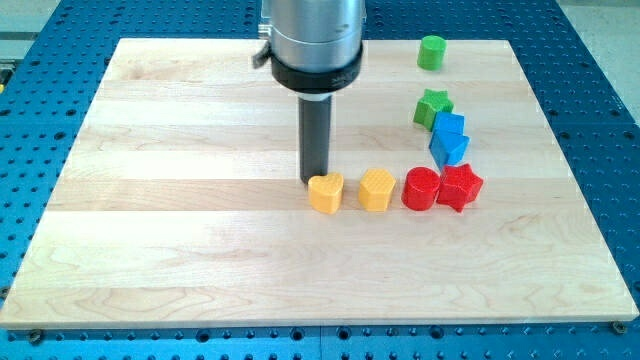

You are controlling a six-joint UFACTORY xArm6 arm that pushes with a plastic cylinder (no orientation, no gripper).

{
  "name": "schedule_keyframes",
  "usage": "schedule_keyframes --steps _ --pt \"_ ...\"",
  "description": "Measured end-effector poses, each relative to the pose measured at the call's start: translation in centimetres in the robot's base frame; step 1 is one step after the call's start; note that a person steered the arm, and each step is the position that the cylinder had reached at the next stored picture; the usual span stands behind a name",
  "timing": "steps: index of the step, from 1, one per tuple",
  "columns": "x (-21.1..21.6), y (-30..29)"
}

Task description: Move the green circle into the green star

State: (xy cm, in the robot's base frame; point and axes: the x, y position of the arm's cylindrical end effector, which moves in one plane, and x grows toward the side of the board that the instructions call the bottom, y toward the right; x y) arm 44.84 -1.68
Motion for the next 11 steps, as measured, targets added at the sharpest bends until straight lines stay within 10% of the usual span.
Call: schedule_keyframes --steps 5,7,11 --pt "-17.5 0.3" --pt "-25.6 10.7" --pt "-24.1 20.8"
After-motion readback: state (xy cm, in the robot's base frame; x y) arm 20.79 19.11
